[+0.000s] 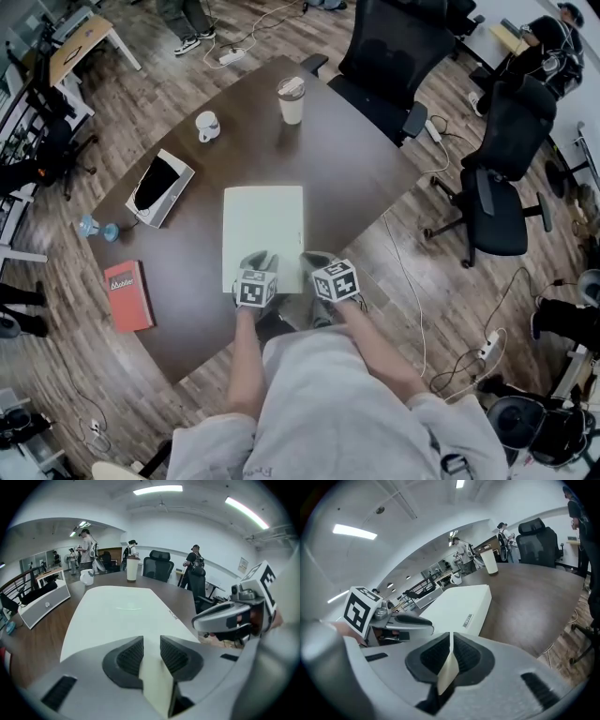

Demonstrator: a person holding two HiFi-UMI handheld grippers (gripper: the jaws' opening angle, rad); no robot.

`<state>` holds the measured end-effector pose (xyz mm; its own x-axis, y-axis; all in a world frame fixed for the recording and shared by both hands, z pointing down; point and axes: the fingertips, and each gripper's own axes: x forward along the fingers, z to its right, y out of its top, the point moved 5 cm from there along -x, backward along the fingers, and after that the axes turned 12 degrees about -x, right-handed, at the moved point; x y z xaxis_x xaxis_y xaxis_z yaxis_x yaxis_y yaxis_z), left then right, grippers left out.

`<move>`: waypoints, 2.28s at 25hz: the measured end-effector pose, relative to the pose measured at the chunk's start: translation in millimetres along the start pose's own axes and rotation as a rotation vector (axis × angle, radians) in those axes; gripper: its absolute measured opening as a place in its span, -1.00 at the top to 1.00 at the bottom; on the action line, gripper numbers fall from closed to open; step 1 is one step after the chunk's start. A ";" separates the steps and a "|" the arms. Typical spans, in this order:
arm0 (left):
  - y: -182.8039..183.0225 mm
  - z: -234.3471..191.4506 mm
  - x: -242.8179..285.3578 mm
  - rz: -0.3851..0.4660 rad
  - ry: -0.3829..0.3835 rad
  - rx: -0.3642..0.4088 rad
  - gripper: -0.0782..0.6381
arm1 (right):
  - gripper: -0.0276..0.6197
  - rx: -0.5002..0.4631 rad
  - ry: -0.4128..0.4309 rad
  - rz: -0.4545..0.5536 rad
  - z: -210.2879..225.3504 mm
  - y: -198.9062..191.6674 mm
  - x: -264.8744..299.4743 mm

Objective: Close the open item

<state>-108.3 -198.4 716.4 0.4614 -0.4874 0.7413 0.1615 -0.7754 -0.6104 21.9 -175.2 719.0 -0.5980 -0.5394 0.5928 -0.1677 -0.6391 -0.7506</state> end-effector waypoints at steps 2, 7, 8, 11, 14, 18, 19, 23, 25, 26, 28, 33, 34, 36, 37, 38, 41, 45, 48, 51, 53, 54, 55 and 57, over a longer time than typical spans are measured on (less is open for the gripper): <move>0.5 0.1 0.9 -0.001 -0.006 -0.005 0.50 | 0.85 -0.028 -0.008 -0.036 -2.4 -2.8 8.7; 0.9 -1.6 1.3 -0.004 0.005 -0.006 0.52 | 0.91 -0.105 -0.055 -0.103 -3.0 -0.9 17.0; 0.5 -3.3 2.0 -0.001 0.018 -0.005 0.53 | 0.91 -0.106 -0.058 -0.108 -3.3 0.5 18.3; -0.6 -9.4 6.6 0.019 0.055 -0.003 0.55 | 0.91 -0.124 -0.078 -0.122 -3.3 3.1 22.0; 4.5 -10.4 5.8 0.016 0.058 -0.025 0.55 | 0.91 -0.144 -0.093 -0.109 -2.0 7.9 24.7; 2.0 -6.4 6.8 0.013 0.063 -0.029 0.55 | 0.90 -0.123 -0.090 0.015 2.1 17.4 2.2; 2.0 -6.5 7.3 0.017 0.071 -0.026 0.55 | 0.90 -0.124 -0.088 0.036 4.6 19.8 -6.2; 7.6 -4.7 10.5 0.038 0.115 -0.042 0.55 | 0.90 -0.078 -0.116 0.092 20.6 13.3 -40.2; 13.3 -3.6 12.3 0.051 0.135 -0.052 0.55 | 0.90 -0.047 -0.123 0.098 23.6 2.8 -48.9; 15.5 -3.9 12.7 0.057 0.141 -0.053 0.55 | 0.90 -0.039 -0.116 0.094 22.4 -2.4 -49.7; 18.6 -5.4 11.5 0.068 0.150 -0.042 0.55 | 0.90 -0.041 -0.087 0.080 16.4 -8.7 -46.2; 25.7 -1.8 -15.6 0.151 0.185 -0.083 0.56 | 0.89 -0.092 -0.030 0.068 -0.8 -2.6 -38.1; 27.8 -3.2 -25.4 0.179 0.193 -0.106 0.56 | 0.89 -0.102 -0.025 0.071 -3.4 0.9 -37.2; 27.3 -8.5 -46.4 0.234 0.208 -0.152 0.56 | 0.89 -0.118 -0.018 0.076 -8.8 5.8 -36.4; 24.7 -11.5 -58.0 0.263 0.215 -0.177 0.56 | 0.89 -0.125 -0.015 0.078 -12.0 6.8 -36.7; 21.0 -14.3 -70.5 0.292 0.224 -0.202 0.56 | 0.88 -0.132 -0.013 0.081 -15.4 7.3 -37.0; 9.9 -18.9 -106.5 0.383 0.248 -0.257 0.56 | 0.88 -0.140 -0.020 0.102 -22.8 12.1 -37.4; -8.7 -12.8 -142.2 0.448 0.262 -0.271 0.56 | 0.88 -0.134 -0.046 0.128 -36.2 14.5 -47.4; -32.3 1.7 -163.3 0.464 0.263 -0.281 0.56 | 0.91 -0.151 -0.055 0.134 -52.5 5.7 -60.8; -51.0 17.7 -178.4 0.471 0.259 -0.274 0.56 | 0.91 -0.166 -0.062 0.135 -64.8 0.1 -72.4; -63.5 26.0 -187.6 0.474 0.259 -0.281 0.56 | 0.91 -0.169 -0.062 0.136 -74.1 -6.2 -81.4; -69.8 29.6 -192.0 0.477 0.259 -0.286 0.56 | 0.91 -0.169 -0.063 0.138 -78.6 -10.6 -86.4; -76.2 33.2 -196.4 0.481 0.260 -0.293 0.56 | 0.91 -0.166 -0.065 0.141 -83.0 -15.7 -91.9; -88.5 40.7 -206.1 0.498 0.259 -0.308 0.57 | 0.91 -0.158 -0.067 0.149 -91.0 -26.2 -103.4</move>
<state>-182.2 -12.9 606.3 0.1847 -0.8702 0.4567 -0.2941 -0.4924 -0.8192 16.8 -52.8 650.8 -0.5731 -0.6599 0.4859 -0.2052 -0.4585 -0.8647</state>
